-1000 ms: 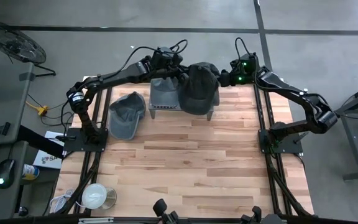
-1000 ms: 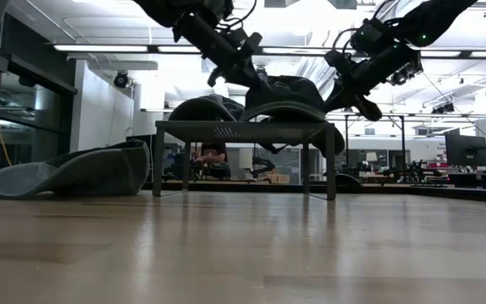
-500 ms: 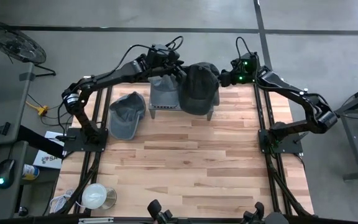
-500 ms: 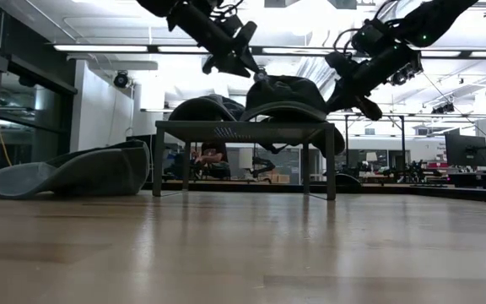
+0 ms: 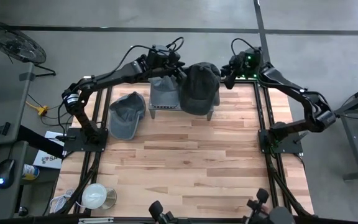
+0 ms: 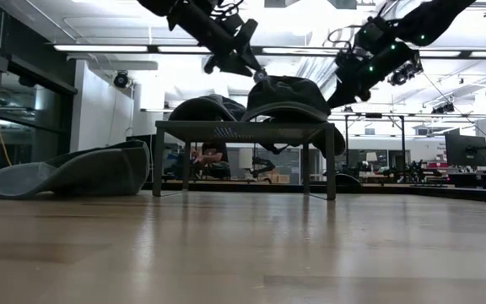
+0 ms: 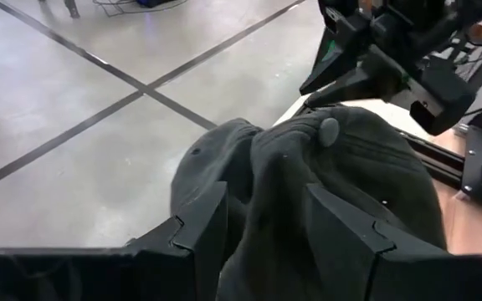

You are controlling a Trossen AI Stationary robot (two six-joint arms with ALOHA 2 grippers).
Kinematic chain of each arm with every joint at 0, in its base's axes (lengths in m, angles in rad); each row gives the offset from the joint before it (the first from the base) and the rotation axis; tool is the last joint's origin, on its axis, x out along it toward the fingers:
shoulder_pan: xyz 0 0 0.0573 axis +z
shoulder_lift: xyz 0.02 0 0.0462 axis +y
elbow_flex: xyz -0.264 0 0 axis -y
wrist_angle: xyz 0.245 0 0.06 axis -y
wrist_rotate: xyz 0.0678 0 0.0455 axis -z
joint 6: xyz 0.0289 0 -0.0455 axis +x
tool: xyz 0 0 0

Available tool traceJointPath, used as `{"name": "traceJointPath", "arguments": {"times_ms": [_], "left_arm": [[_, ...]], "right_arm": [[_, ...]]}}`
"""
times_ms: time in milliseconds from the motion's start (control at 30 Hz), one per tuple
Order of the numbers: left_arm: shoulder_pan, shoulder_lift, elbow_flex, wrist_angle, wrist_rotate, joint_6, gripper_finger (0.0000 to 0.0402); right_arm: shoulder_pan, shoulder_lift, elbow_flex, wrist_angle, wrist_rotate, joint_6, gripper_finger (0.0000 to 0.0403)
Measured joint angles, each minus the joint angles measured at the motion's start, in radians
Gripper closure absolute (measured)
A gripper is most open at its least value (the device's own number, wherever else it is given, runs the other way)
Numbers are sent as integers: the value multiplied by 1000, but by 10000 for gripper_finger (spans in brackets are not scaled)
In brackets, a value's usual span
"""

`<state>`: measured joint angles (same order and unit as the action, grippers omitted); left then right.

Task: Pick & Place hat
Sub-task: Adjust the black cap on the shelf

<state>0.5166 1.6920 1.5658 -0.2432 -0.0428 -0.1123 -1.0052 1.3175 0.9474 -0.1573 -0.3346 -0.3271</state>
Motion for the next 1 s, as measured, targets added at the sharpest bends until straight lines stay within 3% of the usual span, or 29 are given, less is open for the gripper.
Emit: {"name": "traceJointPath", "arguments": {"times_ms": [200, 333, 667, 1000], "left_arm": [[0, 0, 0, 0, -14, 0, 245], [0, 0, 0, -13, -28, 0, 245], [1, 0, 0, -49, -31, 0, 245], [1, 0, 0, -53, -31, -1, 245]], "right_arm": [[-19, 52, 0, 97, -74, -21, 241], [-50, 103, 0, 145, -99, -11, 203], [-154, 206, 0, 244, -334, 39, 194], [-207, 352, 33, 379, -441, 142, 194]]}}
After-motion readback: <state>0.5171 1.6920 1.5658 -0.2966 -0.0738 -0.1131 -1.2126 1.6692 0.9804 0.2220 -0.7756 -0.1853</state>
